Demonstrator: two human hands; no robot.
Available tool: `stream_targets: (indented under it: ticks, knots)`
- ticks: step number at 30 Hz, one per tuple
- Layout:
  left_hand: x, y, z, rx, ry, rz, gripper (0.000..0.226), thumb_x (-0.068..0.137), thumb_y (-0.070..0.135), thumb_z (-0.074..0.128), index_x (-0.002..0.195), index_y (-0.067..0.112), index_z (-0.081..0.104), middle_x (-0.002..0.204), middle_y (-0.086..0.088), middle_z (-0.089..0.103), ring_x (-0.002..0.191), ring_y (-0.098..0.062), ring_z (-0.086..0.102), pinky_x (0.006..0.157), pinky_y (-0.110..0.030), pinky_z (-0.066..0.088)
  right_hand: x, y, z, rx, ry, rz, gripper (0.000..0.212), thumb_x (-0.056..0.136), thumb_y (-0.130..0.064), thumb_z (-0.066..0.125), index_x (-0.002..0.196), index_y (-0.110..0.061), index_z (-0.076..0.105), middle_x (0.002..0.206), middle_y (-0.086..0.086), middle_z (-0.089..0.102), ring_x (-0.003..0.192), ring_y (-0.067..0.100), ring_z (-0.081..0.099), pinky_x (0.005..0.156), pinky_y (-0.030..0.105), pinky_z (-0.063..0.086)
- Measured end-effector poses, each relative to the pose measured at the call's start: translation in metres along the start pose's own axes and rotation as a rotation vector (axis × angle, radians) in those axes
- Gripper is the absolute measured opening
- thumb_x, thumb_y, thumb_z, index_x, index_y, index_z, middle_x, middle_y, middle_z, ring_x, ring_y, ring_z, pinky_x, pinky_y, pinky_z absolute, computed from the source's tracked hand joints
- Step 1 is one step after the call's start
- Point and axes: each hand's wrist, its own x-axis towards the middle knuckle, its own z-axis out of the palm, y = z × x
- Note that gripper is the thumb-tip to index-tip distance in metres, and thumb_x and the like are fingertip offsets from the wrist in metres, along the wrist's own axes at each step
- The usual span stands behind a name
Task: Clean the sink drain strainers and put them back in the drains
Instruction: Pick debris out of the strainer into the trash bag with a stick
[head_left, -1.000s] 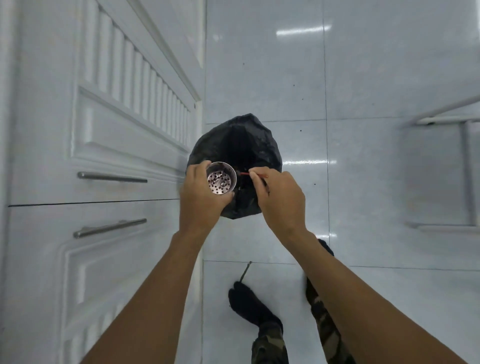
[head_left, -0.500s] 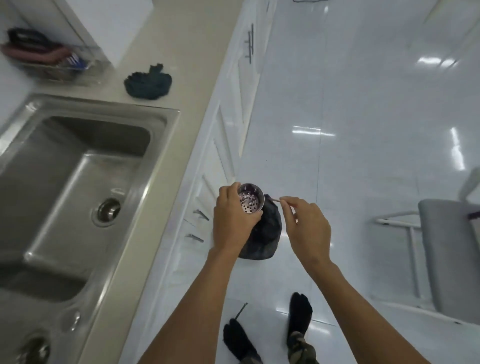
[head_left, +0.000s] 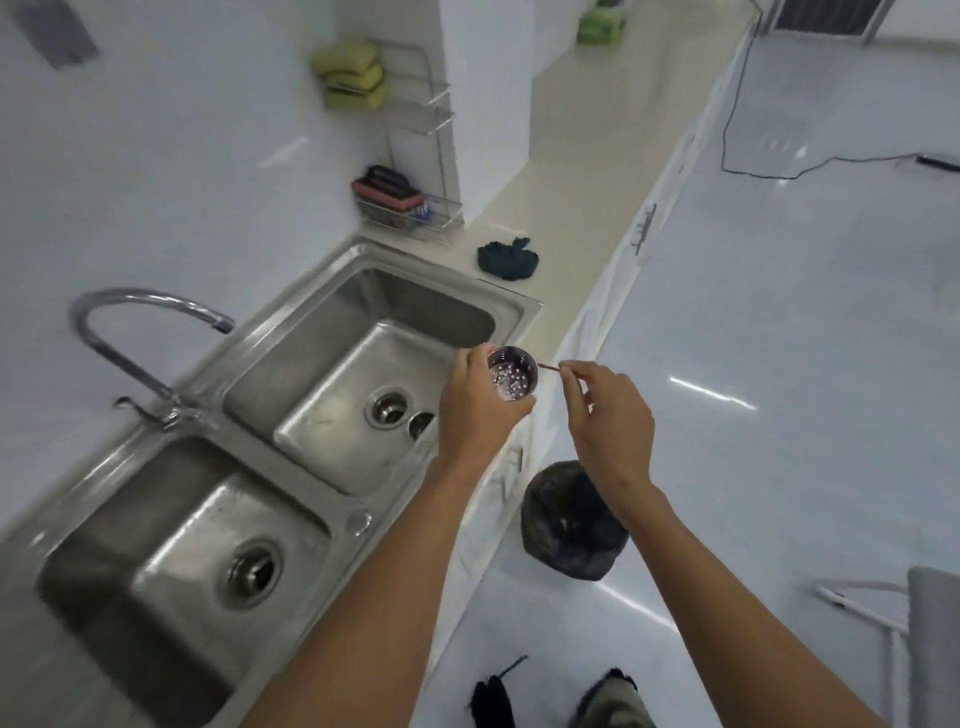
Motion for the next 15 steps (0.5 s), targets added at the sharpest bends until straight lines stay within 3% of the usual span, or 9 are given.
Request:
stream_targets:
  ticks: [5,12,15]
  knots:
    - [-0.010,-0.074,-0.057,0.109,0.126,-0.175,0.080,0.061,0.048,0.090,0.127,0.024,0.053,0.124,0.004,0.052,0.109,-0.022,0.059,0.089,-0.041,0.053,0.002,-0.070,0.044,0.086,-0.129,-0.165,0.031,0.104,-0.052,0.040,0.112,-0.036,0.066,0.099,-0.017,0.070,0.080,-0.003,0.050,0.059,0.008,0.029]
    - [0.003,-0.156,-0.069,0.183,0.170,-0.403,0.089,0.057,0.070,0.072,0.128,0.022,0.052,0.121,0.003,0.054,0.107,-0.020,0.059,0.089,-0.042,0.054,0.019,-0.108,0.135,0.191,-0.339,-0.389,0.021,0.103,-0.038,0.052,0.110,-0.028,0.069,0.099,-0.011,0.072,0.083,0.009,0.062,0.067,0.021,0.048]
    - [0.017,-0.183,-0.055,0.227,0.129,-0.487,0.082,0.064,0.059,0.079,0.130,0.020,0.052,0.123,0.001,0.053,0.110,-0.022,0.056,0.090,-0.041,0.052,0.037,-0.107,0.170,0.205,-0.400,-0.483,0.018,0.102,-0.033,0.057,0.110,-0.025,0.070,0.099,-0.007,0.073,0.083,0.015,0.063,0.066,0.027,0.050]
